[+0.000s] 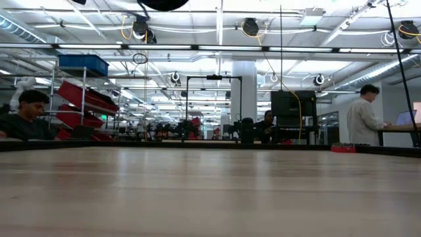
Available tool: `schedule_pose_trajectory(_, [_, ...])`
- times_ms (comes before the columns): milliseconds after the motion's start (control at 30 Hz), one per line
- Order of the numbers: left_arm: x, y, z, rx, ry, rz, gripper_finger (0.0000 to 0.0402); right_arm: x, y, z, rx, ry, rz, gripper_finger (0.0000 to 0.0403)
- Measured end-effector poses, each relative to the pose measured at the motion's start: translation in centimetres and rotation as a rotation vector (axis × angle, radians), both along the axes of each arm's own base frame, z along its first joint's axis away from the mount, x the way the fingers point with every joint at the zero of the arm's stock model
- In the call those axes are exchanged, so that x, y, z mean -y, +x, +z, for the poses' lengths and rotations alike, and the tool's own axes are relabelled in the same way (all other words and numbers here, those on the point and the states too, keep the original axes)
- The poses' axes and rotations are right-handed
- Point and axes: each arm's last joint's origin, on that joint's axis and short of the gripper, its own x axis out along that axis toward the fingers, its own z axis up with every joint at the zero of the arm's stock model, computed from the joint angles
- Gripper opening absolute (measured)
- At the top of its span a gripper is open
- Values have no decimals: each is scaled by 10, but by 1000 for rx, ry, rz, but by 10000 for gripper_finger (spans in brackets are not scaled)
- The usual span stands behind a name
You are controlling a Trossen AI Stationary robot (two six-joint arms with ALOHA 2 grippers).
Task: Coil cords
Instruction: Uncoil the blue wire from the black spool
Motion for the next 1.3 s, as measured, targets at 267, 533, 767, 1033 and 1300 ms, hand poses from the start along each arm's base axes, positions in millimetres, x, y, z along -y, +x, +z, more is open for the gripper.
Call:
schedule_pose_trajectory(267, [7, -4, 5, 40, -42, -21, 1, -5, -22, 2, -71, -1, -40, 0])
schedule_pose_trajectory(533, [14, -9, 13, 95, -36, -55, 1, 6, -31, -22, -202, 41, -116, 0])
schedule_pose_trajectory(767, [22, -17, 24, 161, -18, -80, 1, 17, -33, -36, -291, 98, -159, 0])
schedule_pose_trajectory(1033, [32, -21, 42, 182, 55, -41, 1, 19, -28, -55, -359, 113, -157, 0])
schedule_pose_trajectory(1300, [38, -15, 75, 213, 148, -27, 1, 30, -10, -84, -436, 140, -178, 0])
